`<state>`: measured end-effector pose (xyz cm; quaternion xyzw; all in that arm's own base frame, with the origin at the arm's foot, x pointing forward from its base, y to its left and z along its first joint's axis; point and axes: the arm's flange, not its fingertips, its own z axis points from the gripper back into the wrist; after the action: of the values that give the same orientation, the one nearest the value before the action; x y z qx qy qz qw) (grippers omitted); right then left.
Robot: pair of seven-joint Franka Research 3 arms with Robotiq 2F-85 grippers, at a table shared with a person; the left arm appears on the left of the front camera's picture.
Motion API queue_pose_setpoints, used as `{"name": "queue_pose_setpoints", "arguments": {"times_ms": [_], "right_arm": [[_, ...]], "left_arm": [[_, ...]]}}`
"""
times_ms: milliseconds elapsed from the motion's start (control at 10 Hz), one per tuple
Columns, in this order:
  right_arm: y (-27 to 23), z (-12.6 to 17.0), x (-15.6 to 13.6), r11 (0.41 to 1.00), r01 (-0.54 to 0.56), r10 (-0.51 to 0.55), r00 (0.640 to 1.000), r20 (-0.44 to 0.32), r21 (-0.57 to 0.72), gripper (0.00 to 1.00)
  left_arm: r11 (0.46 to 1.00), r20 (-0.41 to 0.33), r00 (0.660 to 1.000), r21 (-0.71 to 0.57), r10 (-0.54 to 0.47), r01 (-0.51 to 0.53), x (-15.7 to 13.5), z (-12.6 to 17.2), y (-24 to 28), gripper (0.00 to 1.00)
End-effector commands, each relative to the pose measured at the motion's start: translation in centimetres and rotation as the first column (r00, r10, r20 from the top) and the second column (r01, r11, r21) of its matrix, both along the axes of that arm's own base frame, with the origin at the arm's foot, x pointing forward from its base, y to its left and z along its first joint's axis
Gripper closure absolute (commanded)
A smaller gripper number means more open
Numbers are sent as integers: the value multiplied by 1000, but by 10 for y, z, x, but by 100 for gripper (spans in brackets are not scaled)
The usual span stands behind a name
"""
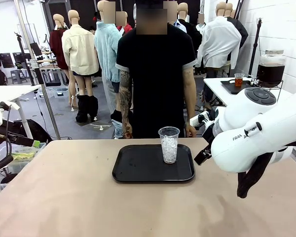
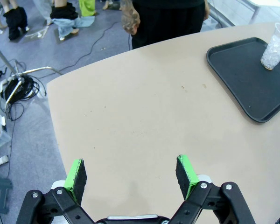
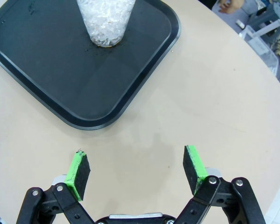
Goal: Pour the drink into the iced cup.
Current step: Pick up the iced cup indicated by the human and present it to them.
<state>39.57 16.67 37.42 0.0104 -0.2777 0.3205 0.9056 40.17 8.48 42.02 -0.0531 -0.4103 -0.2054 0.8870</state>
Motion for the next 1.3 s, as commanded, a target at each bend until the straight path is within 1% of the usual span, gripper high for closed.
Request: {"name": "queue_pose_setpoints", "arguments": {"times_ms": [0, 1200], "right_arm": [[1, -1, -1, 1000, -1, 1, 1000, -1, 0, 0], [1, -1, -1, 1000, -1, 1, 1000, -1, 0, 0]], "left_arm": [[1000, 12, 1000, 2, 12, -12, 0, -3, 0, 0], [1000, 12, 1000, 2, 12, -12, 0, -3, 0, 0]]}}
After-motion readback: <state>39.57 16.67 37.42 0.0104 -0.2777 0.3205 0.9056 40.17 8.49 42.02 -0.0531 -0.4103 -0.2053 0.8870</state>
